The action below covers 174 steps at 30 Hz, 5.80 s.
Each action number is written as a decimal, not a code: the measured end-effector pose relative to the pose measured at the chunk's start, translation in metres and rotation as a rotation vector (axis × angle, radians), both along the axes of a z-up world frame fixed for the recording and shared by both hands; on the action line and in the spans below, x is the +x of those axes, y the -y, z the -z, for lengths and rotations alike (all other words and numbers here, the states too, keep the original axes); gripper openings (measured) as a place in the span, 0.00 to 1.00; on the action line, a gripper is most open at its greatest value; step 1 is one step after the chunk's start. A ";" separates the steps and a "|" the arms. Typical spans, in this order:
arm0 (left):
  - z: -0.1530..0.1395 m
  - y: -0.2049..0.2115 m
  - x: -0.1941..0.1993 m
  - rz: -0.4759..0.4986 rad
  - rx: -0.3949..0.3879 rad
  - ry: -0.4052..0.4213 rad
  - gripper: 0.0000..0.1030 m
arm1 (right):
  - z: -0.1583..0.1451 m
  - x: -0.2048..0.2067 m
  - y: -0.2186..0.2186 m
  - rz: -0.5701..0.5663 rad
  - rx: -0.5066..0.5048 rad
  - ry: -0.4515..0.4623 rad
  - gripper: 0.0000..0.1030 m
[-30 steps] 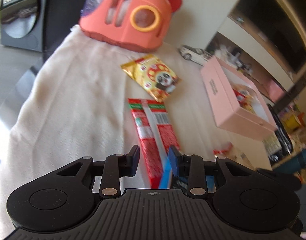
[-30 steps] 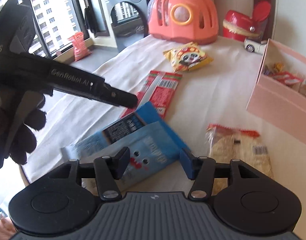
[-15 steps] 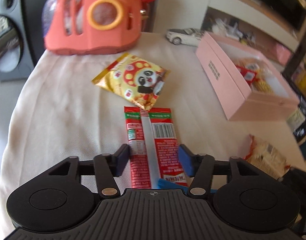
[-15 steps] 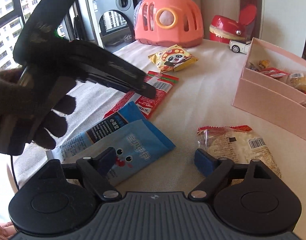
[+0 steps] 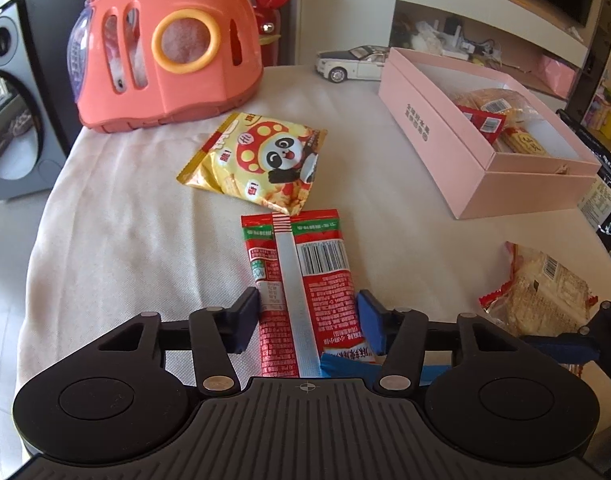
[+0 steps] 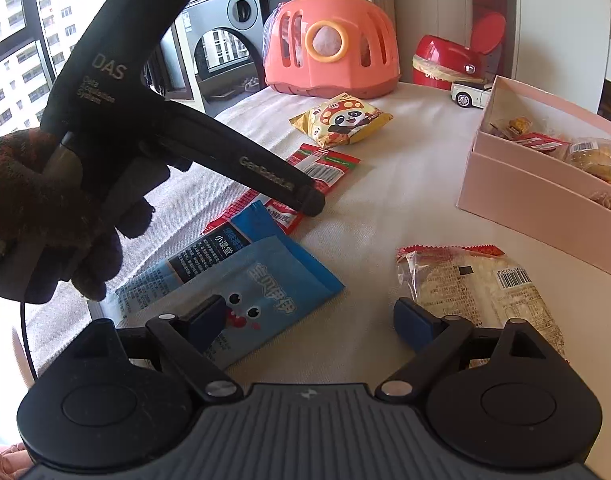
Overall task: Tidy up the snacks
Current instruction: 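Lift the red strip pack with the left tool while the right tool reaches toward the panda bag, then grasp the yellow panda snack bag with the right tool, then drop the strip pack into the box with the left tool while the right tool carries the panda bag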
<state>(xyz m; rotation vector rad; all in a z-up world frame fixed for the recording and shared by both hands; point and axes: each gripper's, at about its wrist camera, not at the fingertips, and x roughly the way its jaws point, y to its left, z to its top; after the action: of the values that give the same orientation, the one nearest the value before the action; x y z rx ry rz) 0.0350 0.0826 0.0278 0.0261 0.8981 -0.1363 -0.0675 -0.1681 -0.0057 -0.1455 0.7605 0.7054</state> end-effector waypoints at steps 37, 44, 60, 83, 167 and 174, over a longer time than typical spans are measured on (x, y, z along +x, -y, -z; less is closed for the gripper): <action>0.009 -0.121 -0.094 -0.284 -0.317 0.155 0.53 | -0.053 0.176 -0.100 0.134 -0.053 -0.089 0.83; 0.006 -0.117 -0.090 -0.279 -0.281 0.135 0.53 | -0.038 0.203 -0.147 0.073 -0.160 -0.017 0.84; 0.005 -0.113 -0.086 -0.271 -0.243 0.120 0.53 | -0.040 0.161 -0.145 0.093 -0.087 -0.149 0.84; 0.005 -0.114 -0.084 -0.247 -0.234 0.114 0.53 | -0.019 0.139 -0.152 -0.012 -0.279 -0.103 0.61; -0.057 0.042 -0.078 0.122 -0.298 0.039 0.47 | -0.056 -0.018 0.060 -0.027 -0.207 0.034 0.55; -0.083 0.102 0.032 0.174 -0.372 0.210 0.48 | -0.058 -0.002 0.084 0.035 -0.212 0.047 0.55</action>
<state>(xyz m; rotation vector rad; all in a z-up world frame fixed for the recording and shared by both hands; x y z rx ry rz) 0.0674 -0.0192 0.1104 -0.2244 0.6488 -0.4533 -0.0692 -0.2517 0.0523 -0.3397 0.7901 0.5850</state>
